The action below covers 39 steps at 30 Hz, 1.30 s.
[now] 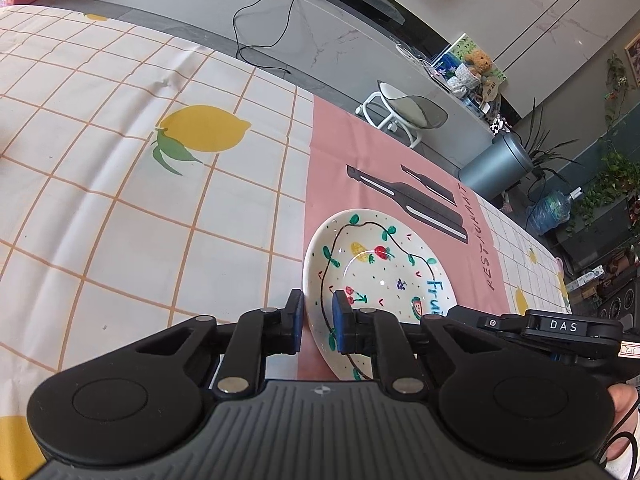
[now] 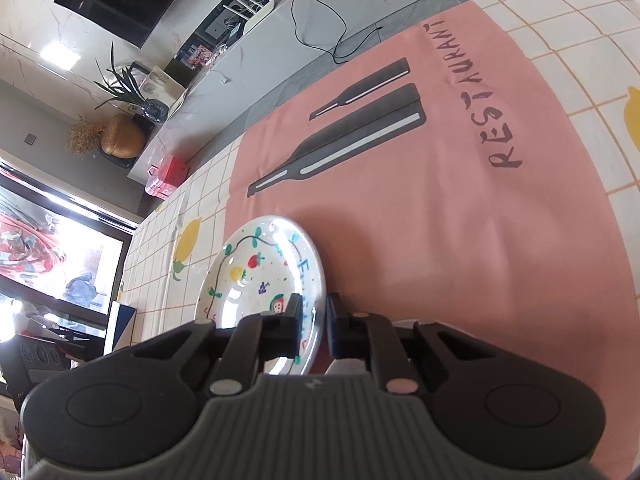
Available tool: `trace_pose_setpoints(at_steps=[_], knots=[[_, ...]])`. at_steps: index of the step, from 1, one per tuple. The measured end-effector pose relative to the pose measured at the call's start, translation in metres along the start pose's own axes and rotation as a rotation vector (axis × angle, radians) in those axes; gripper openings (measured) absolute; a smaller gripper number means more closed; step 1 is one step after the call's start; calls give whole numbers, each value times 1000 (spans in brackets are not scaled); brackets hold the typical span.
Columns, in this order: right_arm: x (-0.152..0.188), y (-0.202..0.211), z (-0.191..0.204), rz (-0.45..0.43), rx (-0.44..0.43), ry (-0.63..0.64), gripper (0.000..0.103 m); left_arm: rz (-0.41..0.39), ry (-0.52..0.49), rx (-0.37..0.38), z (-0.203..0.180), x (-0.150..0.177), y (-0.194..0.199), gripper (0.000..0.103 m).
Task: Organize plates and bowls
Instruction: 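Move both grippers to the white Fruity plate and close on its rim, then lift the Fruity plate and carry it toward the glass plate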
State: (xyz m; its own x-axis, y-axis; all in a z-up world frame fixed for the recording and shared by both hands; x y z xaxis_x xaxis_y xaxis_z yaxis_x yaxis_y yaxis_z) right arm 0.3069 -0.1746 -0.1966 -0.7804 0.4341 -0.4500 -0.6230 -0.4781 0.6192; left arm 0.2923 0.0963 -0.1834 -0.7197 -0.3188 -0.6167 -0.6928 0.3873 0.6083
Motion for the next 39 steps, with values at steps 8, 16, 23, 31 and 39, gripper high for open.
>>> trace_pose_setpoints(at_steps=[8,16,23,31,39], knots=[[4,3,1,1,6,-41,5,-25,2,-5,1,-5,9,10],[5,21,13,-17,-16,-48,6,-75,-10,12,-14,-17,32,10],[7,52,17,-55,-41,-72,6,-102,-44,34,-45,-20,56,10],[15,104,8,-112,-70,-127,6,-122,-74,66,-87,-12,83,10],[29,163,-11,-174,-111,-208,6,-133,-133,112,-144,4,112,10]])
Point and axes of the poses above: each gripper's, at about its wrist camera, not at the fingertips, and y roughly against the way its jaws point, z to its left, x to its underside, the point moved 5 cm from there along -y, roughly the way its jaws point, and after that the axes turned 12 degrees about -z, right-handed, at the moved point
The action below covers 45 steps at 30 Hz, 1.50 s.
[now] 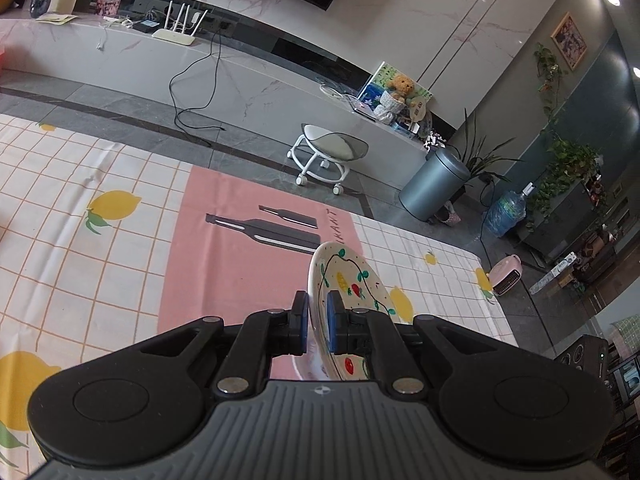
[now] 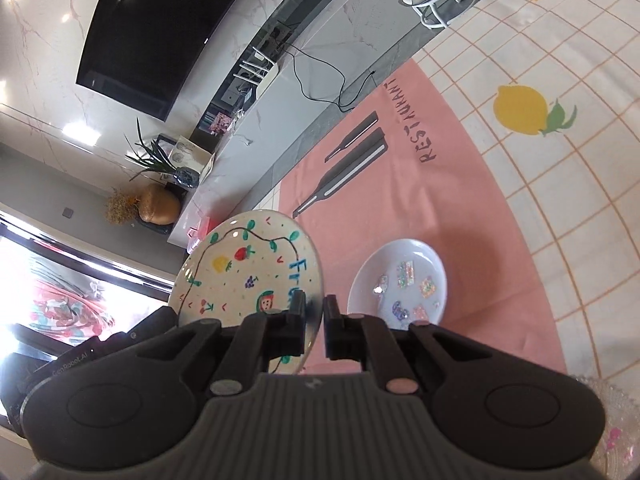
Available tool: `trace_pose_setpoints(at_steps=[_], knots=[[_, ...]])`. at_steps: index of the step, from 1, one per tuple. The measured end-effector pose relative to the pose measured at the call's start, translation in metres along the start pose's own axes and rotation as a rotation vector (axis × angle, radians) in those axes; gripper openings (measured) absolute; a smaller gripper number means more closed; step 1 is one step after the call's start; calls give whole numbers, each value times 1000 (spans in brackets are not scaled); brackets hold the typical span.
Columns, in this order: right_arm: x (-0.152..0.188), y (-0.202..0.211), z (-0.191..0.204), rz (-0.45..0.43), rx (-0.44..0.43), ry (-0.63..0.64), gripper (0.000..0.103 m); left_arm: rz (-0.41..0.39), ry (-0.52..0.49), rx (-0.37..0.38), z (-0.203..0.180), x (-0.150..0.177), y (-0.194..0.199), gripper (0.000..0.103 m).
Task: Organize plates and bowls
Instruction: 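Lift the Fruity plate and carry it toward the glass plate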
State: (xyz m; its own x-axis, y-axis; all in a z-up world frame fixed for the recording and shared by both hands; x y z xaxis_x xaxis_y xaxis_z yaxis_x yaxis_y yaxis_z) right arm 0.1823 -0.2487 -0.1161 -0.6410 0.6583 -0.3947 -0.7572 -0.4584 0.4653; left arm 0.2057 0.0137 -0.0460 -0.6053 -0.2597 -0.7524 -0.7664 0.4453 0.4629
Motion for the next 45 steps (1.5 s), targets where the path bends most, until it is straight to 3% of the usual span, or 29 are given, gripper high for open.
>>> trace_pose_setpoints(at_steps=[11,21,30,45], knots=[[5,91,-54,-72,32,-77,7,49,-17,67,-70,56,-1,10],[13,149,-113,-107,125,-109,7,133,34,85,-88,119,-18,10],[29,162,-139,-95,172,-112,5,204,95,28,-70,168,-17,10],[48,161,-139,-72,209,-57,5,203,74,-27,-64,190,0,11]])
Point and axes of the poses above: each gripper's, at about its wrist camera, not at the fingertips, and y roughly against the way its jaws point, z to its left, x to its underside, the point moved 5 cm from there along -y, roughly the way its jaws point, and after that the axes turned 12 degrees about -z, right-handed, at the moved point
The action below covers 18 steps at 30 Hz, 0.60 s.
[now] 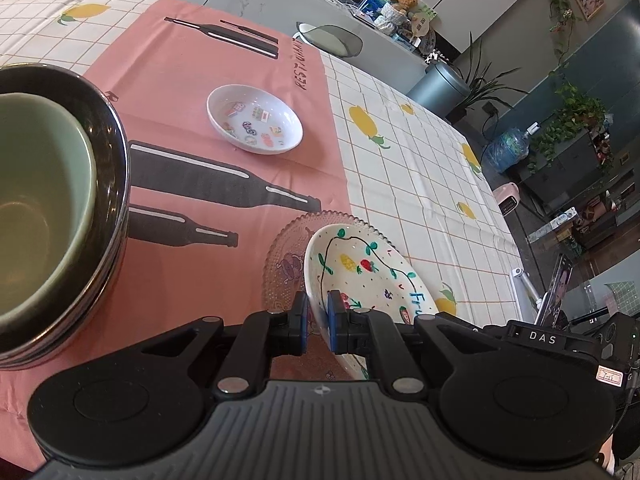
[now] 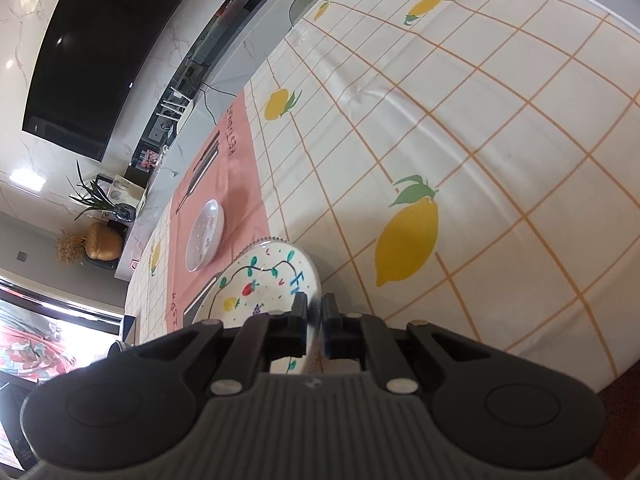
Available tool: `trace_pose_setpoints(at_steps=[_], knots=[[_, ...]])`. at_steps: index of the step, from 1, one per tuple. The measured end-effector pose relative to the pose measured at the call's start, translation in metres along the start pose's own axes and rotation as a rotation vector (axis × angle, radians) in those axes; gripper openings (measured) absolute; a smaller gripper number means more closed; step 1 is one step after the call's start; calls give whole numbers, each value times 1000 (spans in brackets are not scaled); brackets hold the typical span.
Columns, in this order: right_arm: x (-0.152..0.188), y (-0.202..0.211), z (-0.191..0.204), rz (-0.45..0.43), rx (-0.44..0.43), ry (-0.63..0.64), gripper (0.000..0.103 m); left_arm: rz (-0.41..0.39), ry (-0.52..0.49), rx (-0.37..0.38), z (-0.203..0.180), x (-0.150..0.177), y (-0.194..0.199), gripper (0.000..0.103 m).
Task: Organize plates and bowls
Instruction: 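Lift the Fruity plate and carry it toward the glass plate, then lower the Fruity plate onto the glass plate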
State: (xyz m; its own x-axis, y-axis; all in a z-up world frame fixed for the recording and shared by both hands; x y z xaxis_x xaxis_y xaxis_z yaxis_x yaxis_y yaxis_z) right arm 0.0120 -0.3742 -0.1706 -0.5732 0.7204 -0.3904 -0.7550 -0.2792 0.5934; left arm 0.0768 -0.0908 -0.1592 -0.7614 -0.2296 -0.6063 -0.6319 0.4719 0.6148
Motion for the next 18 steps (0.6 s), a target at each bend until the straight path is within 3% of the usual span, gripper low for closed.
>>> trace_pose_setpoints(at_steps=[18], knots=[[3,-7,9,-11,34,88,5,14,-33,-63,2,11,-3,13]])
Point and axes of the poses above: each gripper's, at about its wrist camera, not at the fingertips, and y roughly against the way its jaws point, z to its left, x to its underside, the point moved 5 cm from there along -y, roughly the way its jaws point, and after that the axes turned 12 degrees about -z, right-handed, at the moved point
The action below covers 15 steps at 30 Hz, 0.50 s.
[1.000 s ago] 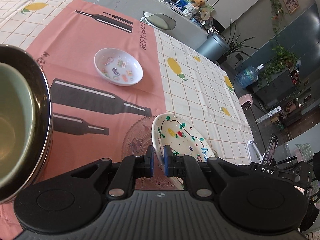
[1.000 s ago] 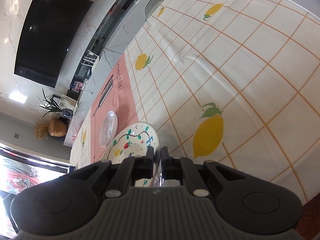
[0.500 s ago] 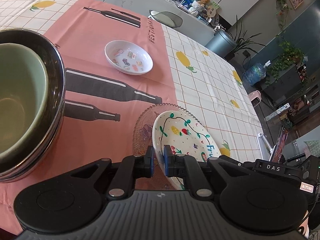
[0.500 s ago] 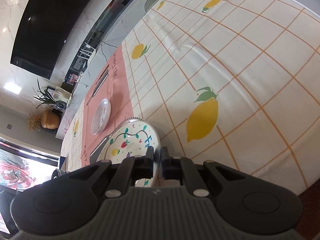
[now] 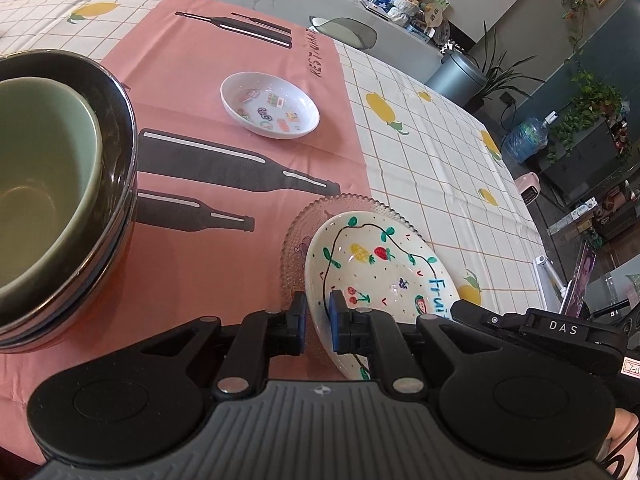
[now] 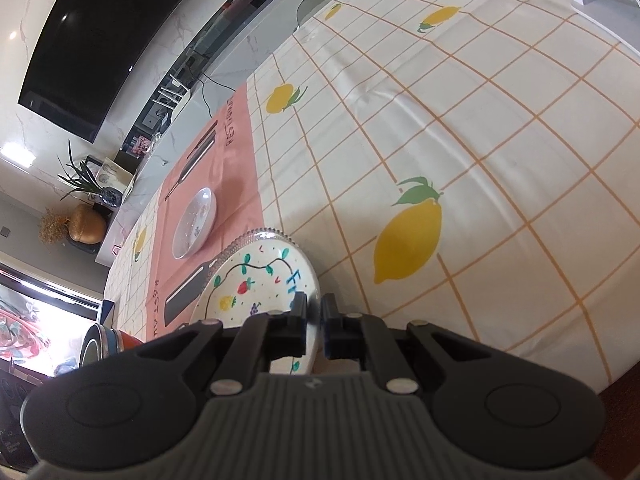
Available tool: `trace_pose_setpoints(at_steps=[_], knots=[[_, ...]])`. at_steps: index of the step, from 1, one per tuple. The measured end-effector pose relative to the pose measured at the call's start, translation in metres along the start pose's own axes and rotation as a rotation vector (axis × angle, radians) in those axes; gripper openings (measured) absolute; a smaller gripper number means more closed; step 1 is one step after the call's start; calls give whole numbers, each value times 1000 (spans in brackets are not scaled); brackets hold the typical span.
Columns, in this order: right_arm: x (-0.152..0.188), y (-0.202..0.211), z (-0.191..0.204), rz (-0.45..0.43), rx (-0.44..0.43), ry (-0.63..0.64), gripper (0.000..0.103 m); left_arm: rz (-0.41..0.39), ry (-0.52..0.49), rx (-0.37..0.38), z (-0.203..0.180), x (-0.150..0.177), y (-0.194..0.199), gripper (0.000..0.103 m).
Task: Organize plates and bowls
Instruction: 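Lower the Fruity plate onto the glass plate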
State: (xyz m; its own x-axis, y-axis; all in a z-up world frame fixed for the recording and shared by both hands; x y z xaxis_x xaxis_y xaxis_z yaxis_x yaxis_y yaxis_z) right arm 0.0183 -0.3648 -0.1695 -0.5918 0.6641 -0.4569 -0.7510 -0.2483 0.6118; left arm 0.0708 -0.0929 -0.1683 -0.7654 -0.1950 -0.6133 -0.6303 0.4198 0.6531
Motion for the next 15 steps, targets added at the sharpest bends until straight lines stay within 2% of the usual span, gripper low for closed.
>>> trace_pose_setpoints(at_steps=[15], knots=[[2,0,8,-29,32,71,6,2,-115,-78,-18,0,-1,17]])
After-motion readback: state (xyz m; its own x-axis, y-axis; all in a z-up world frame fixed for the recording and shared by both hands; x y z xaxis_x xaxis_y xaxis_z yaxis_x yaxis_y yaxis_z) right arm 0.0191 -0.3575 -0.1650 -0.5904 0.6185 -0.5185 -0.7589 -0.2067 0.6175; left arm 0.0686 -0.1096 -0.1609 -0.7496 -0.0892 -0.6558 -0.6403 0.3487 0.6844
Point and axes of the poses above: each gripper's, at about its wrist camera, not at the fingertips, and y roughly against the way its jaws point, z to its left, x to its underside, the point moved 5 cm from there along -y, roughly the way its jaws point, and after that the axes turned 12 degrees about -z, right-handed, at the moved point
